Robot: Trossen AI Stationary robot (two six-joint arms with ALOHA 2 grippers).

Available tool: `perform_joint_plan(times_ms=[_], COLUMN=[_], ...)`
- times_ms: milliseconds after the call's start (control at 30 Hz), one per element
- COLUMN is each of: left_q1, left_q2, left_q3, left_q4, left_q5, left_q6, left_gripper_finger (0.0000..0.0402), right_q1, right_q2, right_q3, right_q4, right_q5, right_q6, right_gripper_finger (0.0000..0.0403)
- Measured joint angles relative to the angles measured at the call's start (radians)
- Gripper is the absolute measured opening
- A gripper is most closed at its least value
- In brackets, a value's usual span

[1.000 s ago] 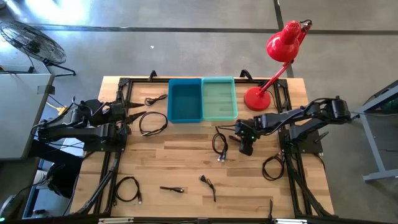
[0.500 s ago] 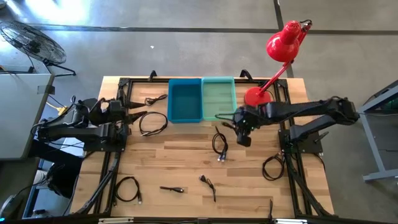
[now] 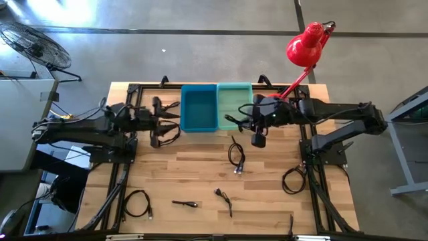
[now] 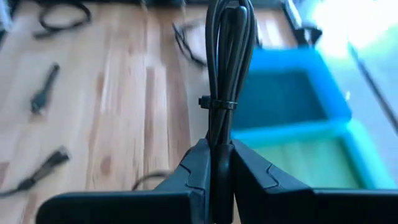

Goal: Pick & Place USB Port
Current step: Put the black USB cable into the green bin

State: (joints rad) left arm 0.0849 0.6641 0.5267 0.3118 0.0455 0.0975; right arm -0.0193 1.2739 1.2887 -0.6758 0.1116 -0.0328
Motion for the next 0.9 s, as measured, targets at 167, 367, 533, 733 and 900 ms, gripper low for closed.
perform_joint_plan(times_ms=[167,367,533,733,900], left_q1=[0.0,0.0,0.0,0.0,0.0], left_q2=[0.114,0.181,0.189,0.189,0.189], left_q3=[0.0,0.001,0.001,0.001,0.001], left_q4=[0.156,0.197,0.195,0.196,0.194], left_q5=[0.032,0.032,0.033,0.035,0.034], left_q6=[0.0,0.001,0.002,0.002,0.002], left_gripper_finger=[0.014,0.014,0.014,0.014,0.014], right_q1=[0.028,0.052,0.037,0.004,-0.008], right_q2=[0.001,0.001,0.0,0.0,0.0], right_q3=[0.0,0.0,0.0,0.001,0.001], right_q4=[0.075,0.179,0.261,0.314,0.314], right_q5=[-0.009,-0.01,-0.016,-0.093,-0.096], right_q6=[-0.038,-0.096,-0.119,-0.126,-0.134], right_gripper_finger=[0.0032,0.0032,0.0032,0.0032,0.0032])
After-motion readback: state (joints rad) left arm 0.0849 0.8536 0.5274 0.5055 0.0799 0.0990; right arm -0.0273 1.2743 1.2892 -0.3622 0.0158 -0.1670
